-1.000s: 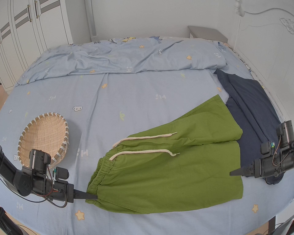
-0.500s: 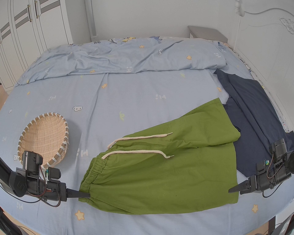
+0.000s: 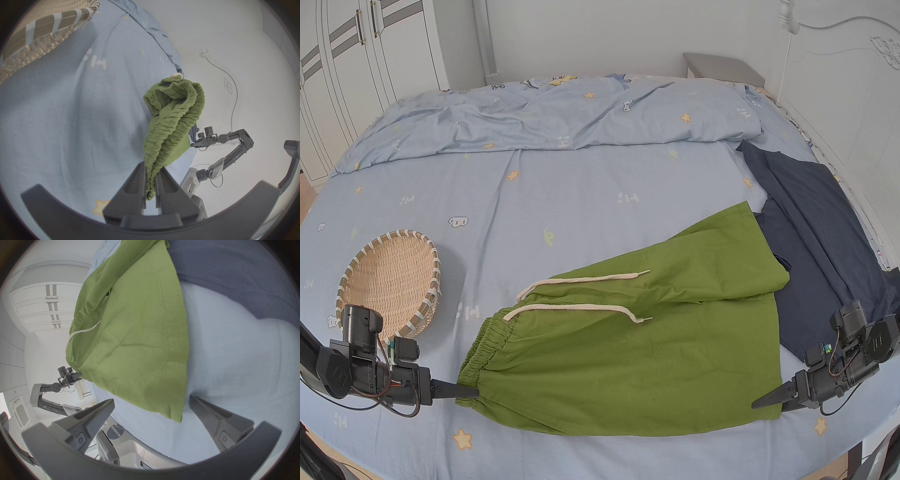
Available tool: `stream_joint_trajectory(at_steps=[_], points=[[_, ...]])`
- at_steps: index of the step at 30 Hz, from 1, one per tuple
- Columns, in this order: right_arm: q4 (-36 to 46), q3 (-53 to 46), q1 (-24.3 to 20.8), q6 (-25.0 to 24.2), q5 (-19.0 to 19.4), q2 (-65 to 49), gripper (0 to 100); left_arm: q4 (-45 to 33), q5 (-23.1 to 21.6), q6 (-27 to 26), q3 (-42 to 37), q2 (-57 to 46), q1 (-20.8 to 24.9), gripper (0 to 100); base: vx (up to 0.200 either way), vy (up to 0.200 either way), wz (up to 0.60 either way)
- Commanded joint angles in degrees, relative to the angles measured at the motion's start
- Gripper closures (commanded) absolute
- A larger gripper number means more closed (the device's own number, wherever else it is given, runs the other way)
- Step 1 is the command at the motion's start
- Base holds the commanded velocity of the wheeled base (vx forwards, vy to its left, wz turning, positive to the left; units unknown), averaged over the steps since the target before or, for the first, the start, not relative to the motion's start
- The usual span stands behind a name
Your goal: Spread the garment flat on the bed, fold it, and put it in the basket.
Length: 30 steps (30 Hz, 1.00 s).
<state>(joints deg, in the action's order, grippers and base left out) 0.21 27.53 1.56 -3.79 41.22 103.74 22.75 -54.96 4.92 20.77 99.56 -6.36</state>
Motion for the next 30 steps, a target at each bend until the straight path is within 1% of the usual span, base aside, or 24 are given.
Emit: stream_joint_trajectory(at_steps=[1, 4, 10, 11, 25, 29, 30], points=[[-0.82, 0.07, -0.33, -0.08, 1.41, 3.22, 0, 0.02, 0.02, 0.08, 0.06, -0.07, 0.04, 100, 0.0, 0.0, 0.0], [-1.26, 0.07, -0.51, -0.16, 2.82, 3.22, 0, 0.1, -0.06, 0.08, 0.06, -0.07, 0.04, 100, 0.0, 0.0, 0.0], [-3.28, 0.77, -1.65, -0.16, 3.34, 4.45, 0, 0.1, -0.33, 0.08, 0.06, -0.07, -0.05, 100, 0.0, 0.0, 0.0], [-3.28, 0.77, -1.56, -0.16, 3.43, 4.45, 100, 0.1, -0.33, 0.08, 0.15, 0.02, -0.05, 100, 0.0, 0.0, 0.0], [-2.14, -0.98, 0.02, 0.1, 2.9, 3.31, 100, -0.77, -0.33, 0.7, -0.03, -0.33, -2.07, 100, 0.0, 0.0, 0.0], [0.5, -0.46, -1.65, 0.1, 2.73, 1.02, 100, -3.15, -0.33, 0.7, -1.61, -2.44, -4.18, 100, 0.0, 0.0, 0.0], [2.25, -0.19, -3.32, 0.1, 2.38, -0.38, 100, -4.91, -0.33, 0.61, -2.23, -4.29, -5.59, 100, 0.0, 0.0, 0.0]])
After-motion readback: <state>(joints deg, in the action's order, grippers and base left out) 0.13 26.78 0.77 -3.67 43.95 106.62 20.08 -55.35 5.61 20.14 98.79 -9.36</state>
